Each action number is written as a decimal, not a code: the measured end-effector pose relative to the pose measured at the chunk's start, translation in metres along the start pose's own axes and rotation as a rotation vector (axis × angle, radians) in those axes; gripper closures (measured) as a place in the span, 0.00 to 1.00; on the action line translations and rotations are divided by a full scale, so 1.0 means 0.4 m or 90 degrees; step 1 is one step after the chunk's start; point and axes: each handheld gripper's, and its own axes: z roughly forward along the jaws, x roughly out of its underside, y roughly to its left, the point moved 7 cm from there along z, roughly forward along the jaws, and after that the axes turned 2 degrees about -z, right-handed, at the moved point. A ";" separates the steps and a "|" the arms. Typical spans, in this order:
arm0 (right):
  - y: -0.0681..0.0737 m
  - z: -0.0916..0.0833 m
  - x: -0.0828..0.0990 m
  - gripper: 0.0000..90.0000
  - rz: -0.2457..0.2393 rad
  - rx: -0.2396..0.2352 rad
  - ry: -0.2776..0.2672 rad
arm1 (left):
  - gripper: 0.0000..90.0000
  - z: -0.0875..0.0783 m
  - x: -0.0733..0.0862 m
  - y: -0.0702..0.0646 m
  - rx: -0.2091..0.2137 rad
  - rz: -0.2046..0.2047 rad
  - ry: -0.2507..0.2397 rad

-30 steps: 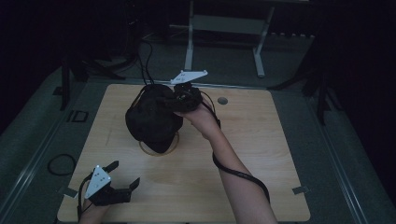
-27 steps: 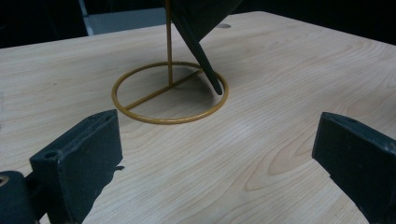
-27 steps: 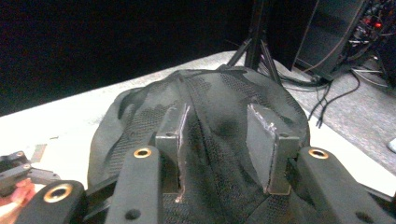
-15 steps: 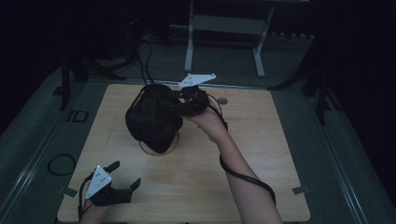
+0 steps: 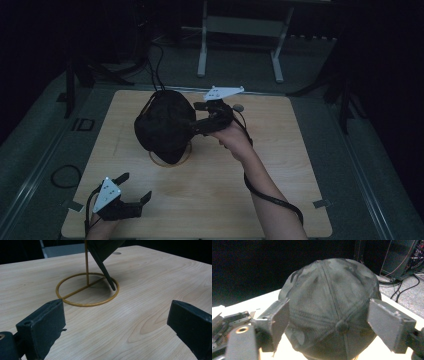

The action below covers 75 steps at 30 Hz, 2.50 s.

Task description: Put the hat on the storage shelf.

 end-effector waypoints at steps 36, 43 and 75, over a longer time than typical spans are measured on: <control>0.050 -0.043 0.297 0.16 -0.065 -0.031 0.027 | 0.02 0.002 0.011 0.002 0.000 -0.001 0.012; 0.065 -0.043 0.357 0.16 -0.069 -0.046 0.038 | 0.02 0.003 0.014 0.001 0.002 0.001 0.016; 0.048 -0.128 0.586 0.16 -0.050 -0.051 0.081 | 0.02 0.009 0.022 -0.002 0.011 0.002 0.029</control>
